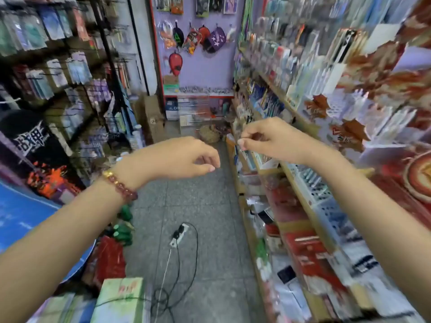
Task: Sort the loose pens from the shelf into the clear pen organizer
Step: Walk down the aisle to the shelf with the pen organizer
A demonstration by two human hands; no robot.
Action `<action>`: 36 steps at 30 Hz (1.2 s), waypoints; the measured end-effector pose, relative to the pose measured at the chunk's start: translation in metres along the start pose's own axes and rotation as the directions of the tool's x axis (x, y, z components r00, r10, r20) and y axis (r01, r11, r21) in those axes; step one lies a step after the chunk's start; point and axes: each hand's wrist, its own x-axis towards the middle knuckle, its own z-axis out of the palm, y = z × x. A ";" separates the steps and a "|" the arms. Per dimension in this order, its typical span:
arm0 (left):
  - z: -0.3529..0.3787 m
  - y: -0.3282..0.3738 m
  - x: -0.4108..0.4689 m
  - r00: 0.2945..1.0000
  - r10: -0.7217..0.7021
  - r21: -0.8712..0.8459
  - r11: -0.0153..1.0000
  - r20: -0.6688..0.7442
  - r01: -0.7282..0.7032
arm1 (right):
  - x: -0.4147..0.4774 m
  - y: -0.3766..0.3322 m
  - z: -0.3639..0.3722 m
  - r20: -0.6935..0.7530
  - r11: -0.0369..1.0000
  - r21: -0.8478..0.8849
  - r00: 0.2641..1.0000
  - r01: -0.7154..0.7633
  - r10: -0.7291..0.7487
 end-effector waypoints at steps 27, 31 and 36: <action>0.012 -0.190 0.346 0.995 -0.037 -0.139 0.989 0.092 0.049 | 0.256 0.304 0.007 0.003 0.967 0.181 0.984 -0.177 0.180; 0.008 -0.241 0.381 0.995 -0.068 -0.196 0.977 0.077 0.082 | 0.312 0.335 0.015 0.039 0.967 0.176 0.983 -0.182 0.178; 0.001 -0.325 0.429 0.990 -0.125 -0.196 0.971 0.059 0.135 | 0.405 0.377 0.022 0.108 0.978 0.149 0.986 -0.144 0.129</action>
